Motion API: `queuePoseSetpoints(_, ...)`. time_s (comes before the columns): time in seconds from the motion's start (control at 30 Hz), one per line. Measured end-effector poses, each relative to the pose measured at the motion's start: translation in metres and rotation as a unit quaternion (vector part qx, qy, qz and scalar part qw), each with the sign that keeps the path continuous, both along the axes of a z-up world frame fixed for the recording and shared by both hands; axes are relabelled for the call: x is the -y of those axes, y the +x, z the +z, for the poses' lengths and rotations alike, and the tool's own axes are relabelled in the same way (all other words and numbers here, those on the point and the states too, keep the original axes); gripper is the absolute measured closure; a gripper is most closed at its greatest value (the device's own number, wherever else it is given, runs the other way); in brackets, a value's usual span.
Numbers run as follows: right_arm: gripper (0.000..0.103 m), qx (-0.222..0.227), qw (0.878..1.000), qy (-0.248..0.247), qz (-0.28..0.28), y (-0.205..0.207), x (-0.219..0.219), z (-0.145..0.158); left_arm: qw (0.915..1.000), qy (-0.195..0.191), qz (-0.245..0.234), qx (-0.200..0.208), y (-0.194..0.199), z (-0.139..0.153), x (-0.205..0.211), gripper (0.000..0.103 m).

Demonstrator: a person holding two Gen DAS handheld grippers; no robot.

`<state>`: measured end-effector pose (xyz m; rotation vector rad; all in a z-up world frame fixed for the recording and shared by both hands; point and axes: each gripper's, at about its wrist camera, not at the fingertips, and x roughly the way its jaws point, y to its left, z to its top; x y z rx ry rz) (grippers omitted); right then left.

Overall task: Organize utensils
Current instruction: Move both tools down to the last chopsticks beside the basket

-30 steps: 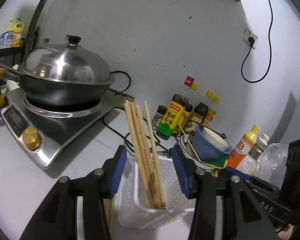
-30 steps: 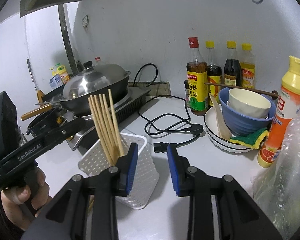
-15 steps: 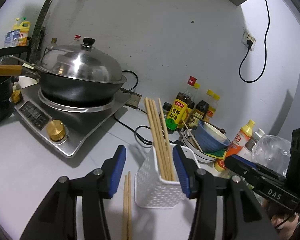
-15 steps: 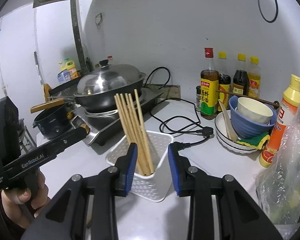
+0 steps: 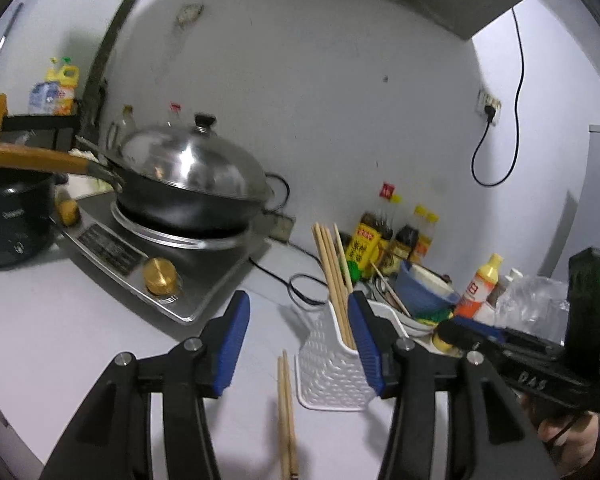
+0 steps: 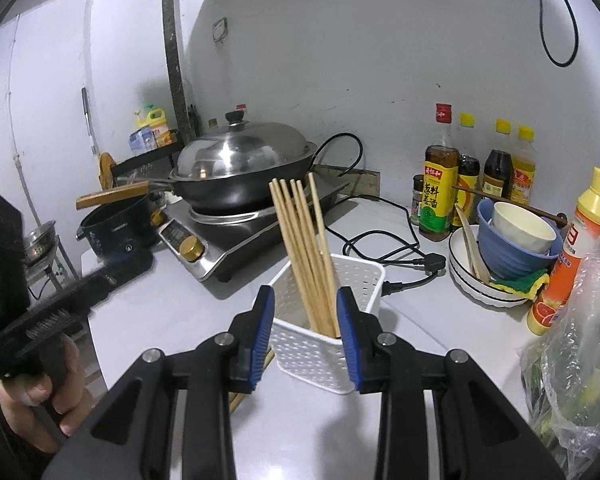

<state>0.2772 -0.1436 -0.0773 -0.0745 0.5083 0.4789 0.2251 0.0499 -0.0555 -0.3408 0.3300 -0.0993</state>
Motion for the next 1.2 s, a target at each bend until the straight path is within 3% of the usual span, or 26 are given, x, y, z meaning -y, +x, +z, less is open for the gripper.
queuePoseSetpoints(0.1, 0.066, -0.002, 1.0, -0.013, 0.006, -0.002, -0.01, -0.003, 0.9999, 0.012, 0.004, 0.011, -0.01, 0.003, -0.008, 0.049)
queuePoseSetpoints(0.23, 0.065, -0.007, 1.0, -0.027, 0.009, -0.004, -0.023, -0.007, 0.9998, 0.019, 0.009, 0.004, -0.015, -0.002, -0.021, 0.048)
queuePoseSetpoints(0.47, 0.065, -0.032, 0.998, -0.046, 0.008, 0.001, -0.042, -0.021, 0.9993, 0.001, 0.028, -0.026, -0.022, -0.026, -0.057, 0.048)
queuePoseSetpoints(1.0, 0.065, -0.108, 0.991, -0.078, 0.009, 0.017, -0.068, -0.086, 0.9944, -0.004, 0.058, -0.088, -0.034, -0.078, -0.106, 0.048)
queuePoseSetpoints(1.2, 0.077, -0.148, 0.984, -0.098, 0.006, 0.033, -0.083, -0.119, 0.9932, -0.01, 0.058, -0.101, -0.035, -0.089, -0.114, 0.048)
